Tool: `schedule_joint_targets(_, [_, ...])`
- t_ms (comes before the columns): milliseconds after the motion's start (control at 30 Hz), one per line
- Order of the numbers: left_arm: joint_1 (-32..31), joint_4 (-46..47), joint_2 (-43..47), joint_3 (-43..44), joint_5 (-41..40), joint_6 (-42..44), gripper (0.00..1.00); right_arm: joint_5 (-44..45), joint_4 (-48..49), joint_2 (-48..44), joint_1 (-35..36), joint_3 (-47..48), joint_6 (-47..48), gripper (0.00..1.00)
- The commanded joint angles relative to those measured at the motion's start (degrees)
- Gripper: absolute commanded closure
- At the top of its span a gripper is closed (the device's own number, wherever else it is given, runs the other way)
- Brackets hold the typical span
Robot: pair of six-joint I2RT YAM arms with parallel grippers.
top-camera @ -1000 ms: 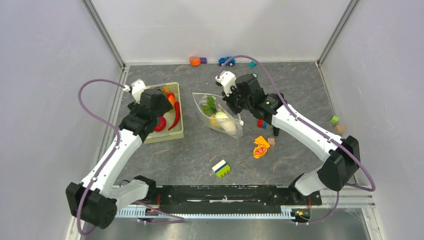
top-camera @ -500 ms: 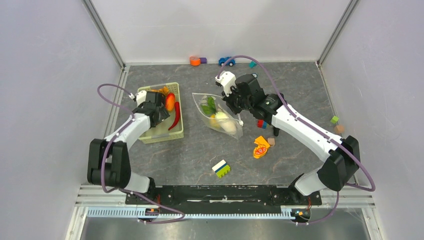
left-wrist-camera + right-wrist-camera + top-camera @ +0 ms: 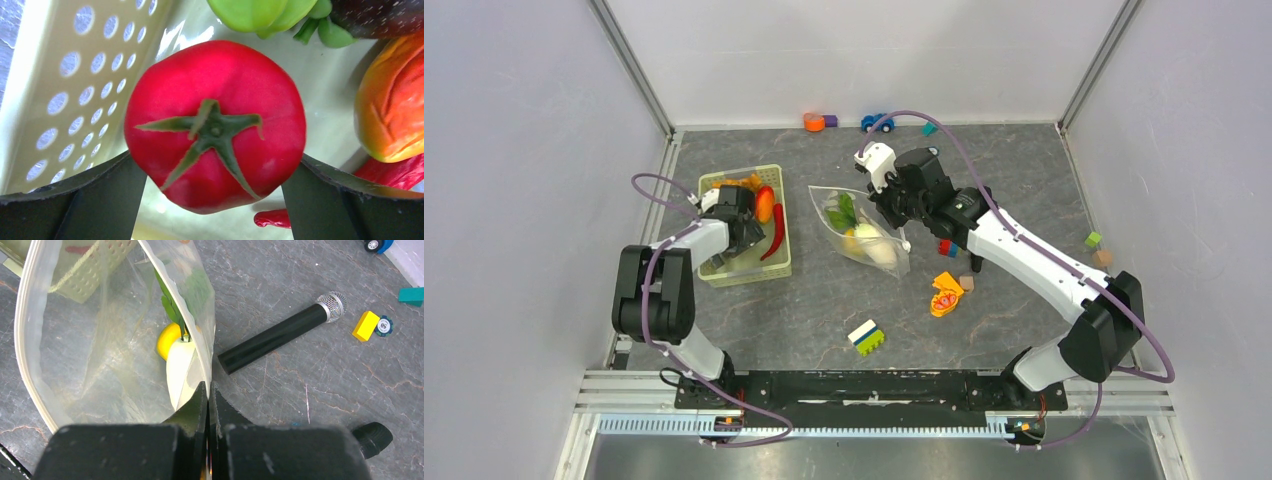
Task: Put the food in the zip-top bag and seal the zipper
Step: Pick up the fake vegetable from the bin.
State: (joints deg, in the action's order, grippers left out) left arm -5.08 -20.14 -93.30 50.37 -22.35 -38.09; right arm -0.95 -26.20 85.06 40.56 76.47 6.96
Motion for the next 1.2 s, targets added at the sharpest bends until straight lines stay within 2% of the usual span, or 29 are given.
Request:
schedule_joint_targets(0, [0.64,2.28,-1.09,2.19,1.24,0.73,0.0,0.62,1.67,-0.97,0.23,0.37,0.56,1.0])
schedule_joint_targets(67, [0.74,2.33,-1.31,2.28,1.57,0.93,0.03,0.52,1.63,-1.11,0.22,0.38,0.51,1.0])
schedule_joint_targets(167, [0.95,2.46,-1.66,2.28,1.85,1.25,0.13,0.22,1.62,-1.23,0.23,0.29,0.42,1.0])
schedule_joint_targets(433, [1.12,3.54,1.03,0.77,6.26,1.43,0.64,-0.19,1.65,-1.43,0.2,0.26,0.4,1.0])
schedule_joint_targets(500, [1.05,3.0,3.98,0.4,7.62,0.88,0.72,-0.1,1.66,-1.46,0.2,0.29,0.36,1.0])
schedule_joint_targets(667, [-1.07,0.92,14.61,-0.77,10.55,-2.79,0.78,-0.19,1.65,-1.62,0.2,0.18,0.33,1.0])
schedule_joint_targets(867, [-14.97,-0.84,28.08,1.21,4.09,-3.58,0.8,-0.19,1.65,-2.02,0.25,-0.09,0.51,1.0])
schedule_joint_targets(1033, [-27.17,4.93,35.78,3.17,7.17,-2.69,0.79,-0.2,1.93,-2.23,0.21,-0.31,0.68,1.0])
schedule_joint_targets(1167, [-33.39,8.4,36.26,6.04,10.21,-0.87,0.79,-0.36,1.93,-2.14,0.19,-0.27,0.42,1.0])
